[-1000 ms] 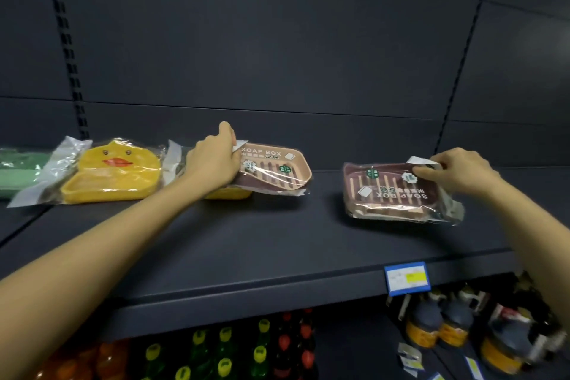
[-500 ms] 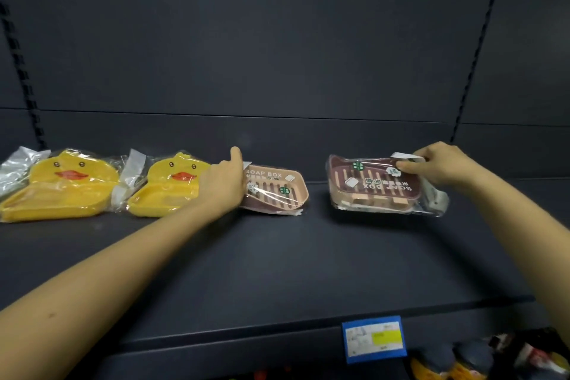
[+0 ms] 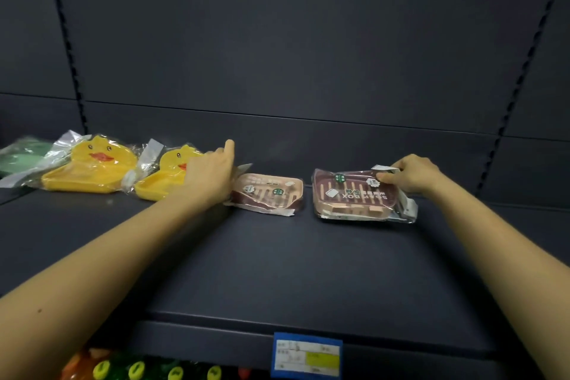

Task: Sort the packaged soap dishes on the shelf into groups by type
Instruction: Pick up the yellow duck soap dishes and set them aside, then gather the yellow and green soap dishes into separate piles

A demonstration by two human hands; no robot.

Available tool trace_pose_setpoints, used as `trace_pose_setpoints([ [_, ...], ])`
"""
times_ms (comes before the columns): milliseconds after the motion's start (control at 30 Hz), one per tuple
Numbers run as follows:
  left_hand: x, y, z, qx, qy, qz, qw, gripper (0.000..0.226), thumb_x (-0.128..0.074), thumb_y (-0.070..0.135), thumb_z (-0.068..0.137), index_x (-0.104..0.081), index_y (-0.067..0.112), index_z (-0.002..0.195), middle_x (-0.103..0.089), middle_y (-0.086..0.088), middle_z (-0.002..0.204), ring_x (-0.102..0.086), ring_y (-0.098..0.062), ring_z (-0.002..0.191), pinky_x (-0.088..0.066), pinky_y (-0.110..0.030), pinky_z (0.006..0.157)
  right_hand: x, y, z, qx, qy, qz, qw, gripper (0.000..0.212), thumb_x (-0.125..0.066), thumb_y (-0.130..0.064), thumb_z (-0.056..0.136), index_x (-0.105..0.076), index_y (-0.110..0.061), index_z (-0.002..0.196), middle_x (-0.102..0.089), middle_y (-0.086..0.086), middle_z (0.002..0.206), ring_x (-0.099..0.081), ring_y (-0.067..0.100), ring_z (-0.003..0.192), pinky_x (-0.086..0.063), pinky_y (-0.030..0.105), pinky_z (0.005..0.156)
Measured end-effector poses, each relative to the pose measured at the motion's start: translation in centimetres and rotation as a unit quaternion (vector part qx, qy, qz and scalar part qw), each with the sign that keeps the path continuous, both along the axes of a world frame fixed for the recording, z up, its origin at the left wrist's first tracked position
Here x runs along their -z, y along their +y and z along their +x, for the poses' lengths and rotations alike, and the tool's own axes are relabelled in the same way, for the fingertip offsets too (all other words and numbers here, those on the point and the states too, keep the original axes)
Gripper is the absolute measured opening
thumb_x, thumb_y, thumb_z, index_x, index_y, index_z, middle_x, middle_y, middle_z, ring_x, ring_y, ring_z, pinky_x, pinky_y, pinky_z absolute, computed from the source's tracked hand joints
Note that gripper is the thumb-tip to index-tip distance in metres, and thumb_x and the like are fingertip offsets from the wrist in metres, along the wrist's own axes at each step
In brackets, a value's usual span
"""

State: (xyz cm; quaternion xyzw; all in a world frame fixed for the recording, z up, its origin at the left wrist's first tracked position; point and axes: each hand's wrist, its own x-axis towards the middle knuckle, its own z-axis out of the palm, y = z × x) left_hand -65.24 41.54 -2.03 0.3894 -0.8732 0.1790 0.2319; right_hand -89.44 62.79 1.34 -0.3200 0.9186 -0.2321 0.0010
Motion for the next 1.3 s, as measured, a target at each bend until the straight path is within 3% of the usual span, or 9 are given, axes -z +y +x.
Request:
trace_pose_setpoints([
  [133, -0.5, 0.3, 2.2, 0.016, 0.04, -0.003, 0.999, 0.026, -0.045, 0.024, 0.09, -0.038, 0.005, 0.107, -0.063, -0.015, 0.106, -0.059, -0.037, 0.094, -0.039, -0.037, 0.058, 0.8, -1.7, -0.4, -0.006, -0.001, 0.031, 1.0, 0.034, -0.059, -0.043, 0.085, -0.067, -0.016, 0.103, -0.064, 0.011, 0.111, -0.058, 0.031, 0.095, -0.045, 0.035, 0.079],
  [200, -0.7, 0.6, 3.5, 0.01, 0.052, -0.012, 0.999, 0.026, -0.043, 0.024, 0.092, -0.039, 0.005, 0.109, -0.063, -0.015, 0.107, -0.059, -0.037, 0.095, -0.035, -0.035, 0.06, 1.2, -2.4, -0.3, 0.001, 0.017, 0.054, 0.998, 0.037, -0.056, -0.042, 0.087, -0.064, -0.013, 0.107, -0.062, 0.012, 0.116, -0.059, 0.033, 0.103, -0.044, 0.035, 0.079],
  [367, -1.0, 1.3, 7.5, -0.027, 0.069, -0.016, 0.997, 0.032, -0.043, 0.028, 0.093, -0.039, 0.006, 0.115, -0.063, -0.013, 0.105, -0.061, -0.035, 0.092, -0.033, -0.033, 0.056, 0.4, -4.0, 1.7, 0.008, 0.081, 0.135, 0.988, 0.051, -0.042, -0.047, 0.094, -0.051, -0.012, 0.131, -0.05, 0.012, 0.137, -0.05, 0.033, 0.123, -0.041, 0.039, 0.096],
  [467, -1.0, 1.4, 10.6, -0.058, 0.076, -0.001, 0.995, 0.03, -0.044, 0.028, 0.091, -0.042, 0.007, 0.113, -0.065, -0.012, 0.103, -0.06, -0.036, 0.093, -0.04, -0.035, 0.06, -1.3, -6.3, 4.6, -0.06, 0.117, 0.113, 0.985, 0.053, -0.039, -0.046, 0.096, -0.043, -0.014, 0.138, -0.042, 0.01, 0.145, -0.045, 0.034, 0.128, -0.039, 0.041, 0.099],
  [567, -1.2, 1.8, 14.3, -0.105, 0.079, 0.01, 0.991, 0.031, -0.045, 0.028, 0.09, -0.045, 0.008, 0.114, -0.065, -0.012, 0.108, -0.059, -0.035, 0.099, -0.044, -0.038, 0.07, -2.6, -9.3, 9.4, -0.159, 0.157, 0.068, 0.972, 0.047, -0.04, -0.044, 0.095, -0.049, -0.02, 0.134, -0.046, 0.009, 0.142, -0.046, 0.034, 0.126, -0.04, 0.04, 0.097],
  [800, -1.3, 2.1, 24.6, -0.231, 0.06, 0.013, 0.971, 0.029, -0.043, 0.029, 0.091, -0.048, 0.01, 0.112, -0.063, -0.014, 0.116, -0.058, -0.036, 0.105, -0.039, -0.036, 0.07, -2.5, -15.0, 21.4, -0.356, 0.195, 0.031, 0.913, 0.036, -0.038, -0.035, 0.095, -0.055, -0.027, 0.125, -0.057, 0.004, 0.13, -0.054, 0.029, 0.115, -0.041, 0.035, 0.081],
  [933, -1.2, 1.6, 30.5, -0.266, 0.059, 0.02, 0.962, 0.029, -0.043, 0.03, 0.091, -0.048, 0.011, 0.112, -0.063, -0.012, 0.116, -0.058, -0.033, 0.105, -0.044, -0.037, 0.074, -1.9, -17.6, 27.3, -0.402, 0.2, 0.035, 0.893, 0.036, -0.038, -0.034, 0.095, -0.057, -0.026, 0.124, -0.058, 0.004, 0.126, -0.055, 0.028, 0.112, -0.042, 0.035, 0.079],
  [1133, -1.4, -0.5, 39.1, -0.278, 0.037, 0.024, 0.959, 0.034, -0.046, 0.031, 0.089, -0.048, 0.012, 0.117, -0.061, -0.011, 0.12, -0.057, -0.032, 0.11, -0.045, -0.038, 0.079, -1.6, -21.5, 36.0, -0.421, 0.19, 0.041, 0.886, 0.035, -0.041, -0.036, 0.093, -0.061, -0.026, 0.119, -0.057, 0.003, 0.13, -0.052, 0.028, 0.119, -0.041, 0.041, 0.095],
  [1300, -1.4, -3.8, 46.8, -0.272, 0.02, 0.023, 0.962, 0.033, -0.045, 0.032, 0.09, -0.05, 0.011, 0.114, -0.061, -0.011, 0.119, -0.058, -0.032, 0.108, -0.048, -0.039, 0.079, -0.3, -25.1, 43.1, -0.439, 0.179, 0.024, 0.88, 0.03, -0.044, -0.037, 0.091, -0.064, -0.025, 0.111, -0.062, 0.005, 0.123, -0.056, 0.028, 0.112, -0.048, 0.038, 0.092],
])
